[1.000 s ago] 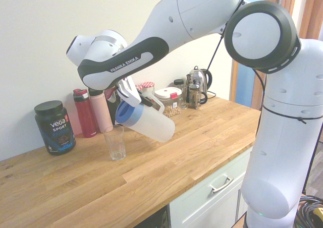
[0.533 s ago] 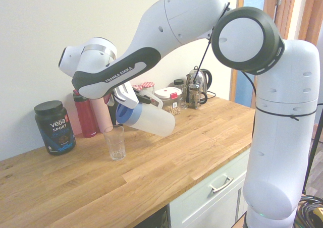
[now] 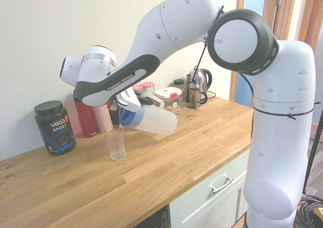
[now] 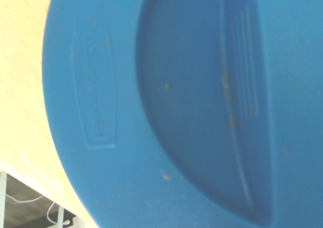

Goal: Pour me some water

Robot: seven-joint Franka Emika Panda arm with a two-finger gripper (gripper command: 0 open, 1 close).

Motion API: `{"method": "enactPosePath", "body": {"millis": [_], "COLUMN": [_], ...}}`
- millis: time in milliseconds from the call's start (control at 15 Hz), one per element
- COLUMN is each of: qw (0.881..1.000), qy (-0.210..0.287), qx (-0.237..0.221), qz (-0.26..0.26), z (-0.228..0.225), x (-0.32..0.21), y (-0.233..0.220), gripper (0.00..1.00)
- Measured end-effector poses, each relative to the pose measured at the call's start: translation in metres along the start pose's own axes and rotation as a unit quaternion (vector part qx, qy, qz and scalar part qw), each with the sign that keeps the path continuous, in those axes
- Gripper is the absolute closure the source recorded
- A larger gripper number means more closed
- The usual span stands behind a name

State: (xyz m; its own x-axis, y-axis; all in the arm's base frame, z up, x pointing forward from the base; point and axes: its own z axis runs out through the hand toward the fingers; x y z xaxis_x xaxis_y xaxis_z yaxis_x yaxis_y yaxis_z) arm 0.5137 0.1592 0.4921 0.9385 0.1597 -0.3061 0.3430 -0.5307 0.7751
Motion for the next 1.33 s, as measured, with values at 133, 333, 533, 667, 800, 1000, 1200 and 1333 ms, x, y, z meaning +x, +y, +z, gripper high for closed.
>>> {"method": "enactPosePath", "body": {"millis": [133, 333, 533, 667, 800, 1000, 1200, 1333], "qw": [0.999, 0.992, 0.974, 0.958, 0.94, 0.905, 0.865, 0.838], "qy": [0.021, 0.068, 0.098, 0.094, 0.081, 0.059, 0.037, 0.028], "qx": [0.028, 0.096, 0.172, 0.222, 0.265, 0.327, 0.372, 0.393], "qz": [0.017, 0.054, 0.112, 0.154, 0.199, 0.266, 0.334, 0.378], "z": [-0.017, -0.046, -0.047, -0.031, 0.005, 0.086, 0.152, 0.178], "x": [-0.004, -0.035, -0.086, -0.118, -0.145, -0.175, -0.171, -0.169], "y": [0.015, 0.054, 0.111, 0.144, 0.168, 0.182, 0.165, 0.161], "gripper": [1.0, 1.0, 1.0, 1.0, 1.0, 1.0, 1.0, 1.0]}}
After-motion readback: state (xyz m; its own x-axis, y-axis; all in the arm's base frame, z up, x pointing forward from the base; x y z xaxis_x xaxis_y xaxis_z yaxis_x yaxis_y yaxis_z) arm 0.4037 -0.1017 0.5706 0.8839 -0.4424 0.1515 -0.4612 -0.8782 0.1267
